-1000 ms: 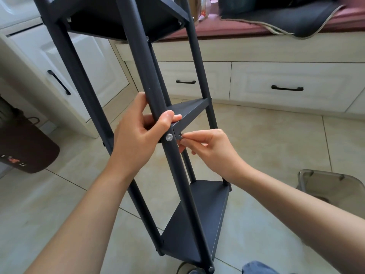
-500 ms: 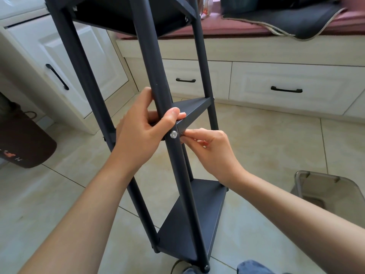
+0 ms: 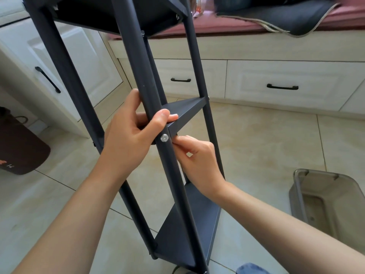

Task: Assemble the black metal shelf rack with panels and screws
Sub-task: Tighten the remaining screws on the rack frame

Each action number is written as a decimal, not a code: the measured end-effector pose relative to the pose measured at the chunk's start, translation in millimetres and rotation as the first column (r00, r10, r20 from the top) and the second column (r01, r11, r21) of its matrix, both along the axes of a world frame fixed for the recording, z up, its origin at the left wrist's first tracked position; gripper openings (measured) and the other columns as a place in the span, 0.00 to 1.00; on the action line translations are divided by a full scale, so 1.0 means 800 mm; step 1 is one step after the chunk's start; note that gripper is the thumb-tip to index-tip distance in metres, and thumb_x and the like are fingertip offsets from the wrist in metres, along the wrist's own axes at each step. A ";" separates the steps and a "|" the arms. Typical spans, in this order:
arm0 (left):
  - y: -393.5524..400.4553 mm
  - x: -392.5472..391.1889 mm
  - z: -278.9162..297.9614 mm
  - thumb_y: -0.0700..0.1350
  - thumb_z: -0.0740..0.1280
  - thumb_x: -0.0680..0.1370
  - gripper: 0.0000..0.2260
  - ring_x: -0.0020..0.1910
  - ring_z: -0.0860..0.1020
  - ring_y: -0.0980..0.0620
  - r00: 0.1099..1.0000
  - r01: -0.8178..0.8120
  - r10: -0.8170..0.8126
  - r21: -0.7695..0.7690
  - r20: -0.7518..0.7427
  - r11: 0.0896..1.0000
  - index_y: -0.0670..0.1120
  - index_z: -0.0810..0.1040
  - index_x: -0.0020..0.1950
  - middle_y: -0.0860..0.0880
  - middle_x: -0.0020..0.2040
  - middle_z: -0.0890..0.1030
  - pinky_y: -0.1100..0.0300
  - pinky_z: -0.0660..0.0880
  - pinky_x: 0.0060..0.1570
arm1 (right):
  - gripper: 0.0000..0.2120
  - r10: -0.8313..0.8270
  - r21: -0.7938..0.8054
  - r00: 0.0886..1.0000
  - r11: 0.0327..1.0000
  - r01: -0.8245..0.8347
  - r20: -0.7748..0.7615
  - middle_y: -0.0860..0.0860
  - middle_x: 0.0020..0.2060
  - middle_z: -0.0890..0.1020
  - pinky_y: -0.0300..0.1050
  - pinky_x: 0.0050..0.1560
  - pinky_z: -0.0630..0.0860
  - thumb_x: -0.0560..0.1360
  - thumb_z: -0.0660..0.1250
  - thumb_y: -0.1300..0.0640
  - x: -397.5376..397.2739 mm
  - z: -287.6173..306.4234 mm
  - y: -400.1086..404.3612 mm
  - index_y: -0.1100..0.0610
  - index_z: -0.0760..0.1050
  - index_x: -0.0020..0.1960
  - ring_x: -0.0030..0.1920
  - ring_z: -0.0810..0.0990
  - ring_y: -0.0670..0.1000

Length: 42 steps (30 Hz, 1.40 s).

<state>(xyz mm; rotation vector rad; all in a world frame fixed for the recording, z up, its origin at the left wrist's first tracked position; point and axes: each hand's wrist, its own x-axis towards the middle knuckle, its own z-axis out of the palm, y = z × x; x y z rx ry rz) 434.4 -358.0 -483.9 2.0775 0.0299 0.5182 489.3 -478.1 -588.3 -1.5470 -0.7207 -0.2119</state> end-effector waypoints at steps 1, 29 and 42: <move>0.001 0.000 0.000 0.57 0.64 0.78 0.10 0.49 0.85 0.55 1.000 0.004 -0.004 -0.007 0.004 1.000 0.54 0.72 0.55 0.56 0.46 0.86 0.54 0.84 0.43 | 0.08 0.001 0.000 1.000 1.000 -0.001 0.021 0.55 0.43 0.86 0.47 0.45 0.80 0.77 0.69 0.65 0.000 -0.001 0.001 0.65 0.83 0.54 0.40 0.82 0.52; 0.027 -0.011 0.004 0.44 0.64 0.82 0.05 0.51 0.85 0.53 0.998 0.060 -0.059 -0.137 0.013 0.989 0.54 0.72 0.55 0.50 0.47 0.87 0.64 0.80 0.39 | 0.05 0.041 -0.135 0.992 0.991 -0.025 0.119 0.42 0.33 0.70 0.35 0.37 0.67 0.75 0.71 0.64 0.012 0.016 -0.009 0.63 0.85 0.50 0.34 0.70 0.44; 0.027 -0.017 0.003 0.59 0.69 0.76 0.14 0.50 0.85 0.48 0.999 0.015 -0.019 -0.128 -0.027 0.992 0.52 0.73 0.53 0.43 0.48 0.85 0.54 0.84 0.44 | 0.07 0.017 -0.128 0.999 0.992 -0.013 0.031 0.55 0.33 0.78 0.44 0.39 0.73 0.77 0.70 0.62 -0.007 0.027 0.012 0.61 0.85 0.52 0.35 0.74 0.54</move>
